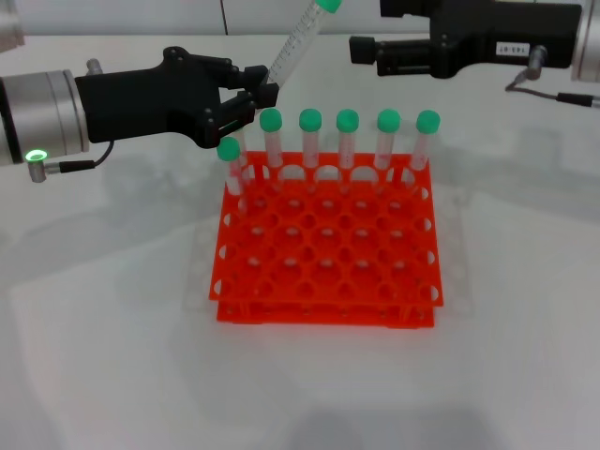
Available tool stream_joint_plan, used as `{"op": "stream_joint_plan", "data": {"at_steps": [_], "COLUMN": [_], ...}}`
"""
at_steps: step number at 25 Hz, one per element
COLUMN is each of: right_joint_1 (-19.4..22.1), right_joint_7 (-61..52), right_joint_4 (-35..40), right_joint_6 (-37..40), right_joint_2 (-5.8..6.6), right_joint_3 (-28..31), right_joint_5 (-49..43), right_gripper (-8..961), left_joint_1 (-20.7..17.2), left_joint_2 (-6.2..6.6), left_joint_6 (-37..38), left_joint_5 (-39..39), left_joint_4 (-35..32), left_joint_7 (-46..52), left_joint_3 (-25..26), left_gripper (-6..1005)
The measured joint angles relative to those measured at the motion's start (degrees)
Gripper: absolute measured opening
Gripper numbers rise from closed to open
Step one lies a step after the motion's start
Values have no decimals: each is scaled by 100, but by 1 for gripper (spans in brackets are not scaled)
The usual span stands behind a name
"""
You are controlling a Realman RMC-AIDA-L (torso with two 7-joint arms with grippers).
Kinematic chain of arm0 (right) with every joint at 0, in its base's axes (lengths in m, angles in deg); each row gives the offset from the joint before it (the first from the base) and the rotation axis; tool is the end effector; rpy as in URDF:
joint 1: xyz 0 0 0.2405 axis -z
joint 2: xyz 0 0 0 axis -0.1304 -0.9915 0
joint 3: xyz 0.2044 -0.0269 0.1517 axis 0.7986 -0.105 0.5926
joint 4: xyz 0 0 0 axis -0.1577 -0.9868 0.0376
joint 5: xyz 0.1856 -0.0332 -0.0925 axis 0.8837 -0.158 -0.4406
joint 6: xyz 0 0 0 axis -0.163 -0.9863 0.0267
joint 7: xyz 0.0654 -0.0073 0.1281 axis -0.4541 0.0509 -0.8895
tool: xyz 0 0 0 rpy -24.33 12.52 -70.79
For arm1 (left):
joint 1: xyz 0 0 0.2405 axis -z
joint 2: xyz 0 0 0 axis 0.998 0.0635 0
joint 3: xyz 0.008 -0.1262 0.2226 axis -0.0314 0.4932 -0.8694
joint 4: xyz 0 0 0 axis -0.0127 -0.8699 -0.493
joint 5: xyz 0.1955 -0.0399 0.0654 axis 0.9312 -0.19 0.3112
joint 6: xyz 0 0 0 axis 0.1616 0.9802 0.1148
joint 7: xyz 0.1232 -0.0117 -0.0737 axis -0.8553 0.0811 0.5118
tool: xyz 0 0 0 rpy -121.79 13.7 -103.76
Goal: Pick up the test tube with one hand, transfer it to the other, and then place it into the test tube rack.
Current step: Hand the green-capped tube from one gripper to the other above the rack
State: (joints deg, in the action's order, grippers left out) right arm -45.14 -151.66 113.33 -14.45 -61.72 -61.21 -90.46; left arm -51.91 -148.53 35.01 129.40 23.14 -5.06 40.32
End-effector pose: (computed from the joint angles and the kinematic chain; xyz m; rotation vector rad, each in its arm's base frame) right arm 0.1386 0.4027 0.0278 -2.6641 0.3725 0.8580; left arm -0.2101 0.3723 0.0170 -2.6606 -0.3015 -0.7436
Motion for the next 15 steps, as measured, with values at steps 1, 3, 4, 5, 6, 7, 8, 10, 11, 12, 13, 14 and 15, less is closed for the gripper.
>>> {"op": "stream_joint_plan", "data": {"at_steps": [1, 3, 4, 5, 6, 7, 8, 10, 11, 12, 13, 14, 15], "right_joint_1": [-38, -92, -123, -149, -166, -190, -207, -236, -254, -265, -272, -284, -291], "right_joint_7": [-23, -38, -41, -42, -43, -47, -50, -54, -56, -58, -59, -60, -60], "right_joint_4": [0, -4, -11, -23, -30, -39, -42, -46, -49, -50, -51, -52, -53], "right_joint_6": [-10, -15, -18, -20, -22, -24, -28, -48, -55, -61, -66, -72, -78], "right_joint_2": [-1, -2, -2, -2, -2, -2, -2, -2, -2, -2, -2, -2, -2], "right_joint_3": [0, -1, -1, -4, -5, -8, -15, -32, -45, -56, -64, -68, -72], "right_joint_5": [0, 1, 1, 1, 1, 2, 2, 3, 3, 3, 3, 3, 3], "right_gripper": [847, 847, 847, 847, 847, 847, 847, 847, 847, 847, 847, 847, 847], "left_joint_1": [0, 0, 0, 0, 0, 0, 1, 4, 4, 5, 6, 7, 7], "left_joint_2": [0, 0, 0, 0, 0, 0, 0, 0, 0, 0, 0, 0, 0], "left_joint_6": [0, -1, -2, -4, -5, -7, -9, -14, -15, -16, -18, -20, -22], "left_joint_5": [0, 0, 0, 0, 0, 0, 0, 0, 0, 0, 0, 0, 0], "left_joint_4": [0, 0, 0, 0, 0, 0, 0, 0, 0, 0, 0, 0, 1], "left_joint_7": [0, 1, 1, 2, 2, 2, 2, 2, 2, 2, 2, 2, 2], "left_joint_3": [0, 0, 0, 0, 0, 0, 0, 0, 0, 0, 0, 0, 0], "left_gripper": [192, 192, 192, 192, 192, 192, 192, 192, 192, 192, 192, 192, 192]}}
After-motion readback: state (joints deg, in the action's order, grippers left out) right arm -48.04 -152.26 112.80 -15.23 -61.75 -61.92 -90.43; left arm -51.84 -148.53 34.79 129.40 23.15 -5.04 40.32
